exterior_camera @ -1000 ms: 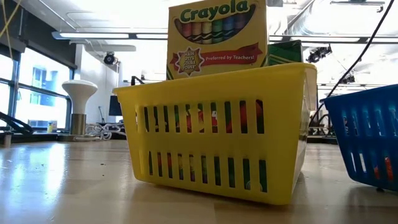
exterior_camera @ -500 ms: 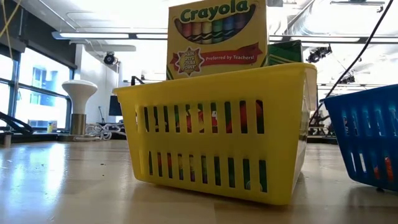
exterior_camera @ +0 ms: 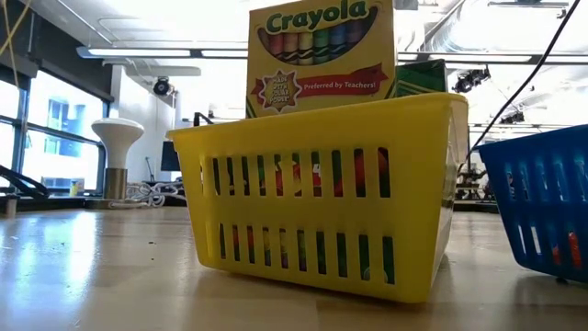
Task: Pick & Place Office Desk Supplies
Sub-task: Put the blue bin with the orange spring keychains on the shelf
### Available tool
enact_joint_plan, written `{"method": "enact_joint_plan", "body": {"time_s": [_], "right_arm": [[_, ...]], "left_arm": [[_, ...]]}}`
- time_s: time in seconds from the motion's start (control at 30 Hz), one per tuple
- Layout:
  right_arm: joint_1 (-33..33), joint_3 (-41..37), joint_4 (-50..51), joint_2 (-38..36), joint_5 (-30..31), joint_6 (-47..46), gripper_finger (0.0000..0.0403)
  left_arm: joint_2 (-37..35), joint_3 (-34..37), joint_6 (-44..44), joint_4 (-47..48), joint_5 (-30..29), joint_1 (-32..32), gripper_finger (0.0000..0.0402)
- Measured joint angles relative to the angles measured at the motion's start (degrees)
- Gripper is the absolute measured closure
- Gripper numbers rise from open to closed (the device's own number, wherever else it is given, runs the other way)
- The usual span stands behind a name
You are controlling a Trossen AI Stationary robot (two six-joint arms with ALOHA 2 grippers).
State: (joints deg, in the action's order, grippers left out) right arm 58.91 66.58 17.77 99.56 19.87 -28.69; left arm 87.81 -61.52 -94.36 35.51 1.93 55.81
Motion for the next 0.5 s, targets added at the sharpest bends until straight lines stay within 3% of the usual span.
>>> {"method": "enact_joint_plan", "body": {"time_s": [0.3,0.5], "right_arm": [[-2.42,-0.01,0.0,3.99,-1.08,0.41,0.0243],[-5.32,-0.01,0.0,6.27,-8.53,-2.83,0.0243]], "left_arm": [[0.0,0.0,-0.39,0.01,-0.53,-0.63,0.028],[0.01,0.0,-0.42,-0.08,-0.3,-0.83,0.028]]}}
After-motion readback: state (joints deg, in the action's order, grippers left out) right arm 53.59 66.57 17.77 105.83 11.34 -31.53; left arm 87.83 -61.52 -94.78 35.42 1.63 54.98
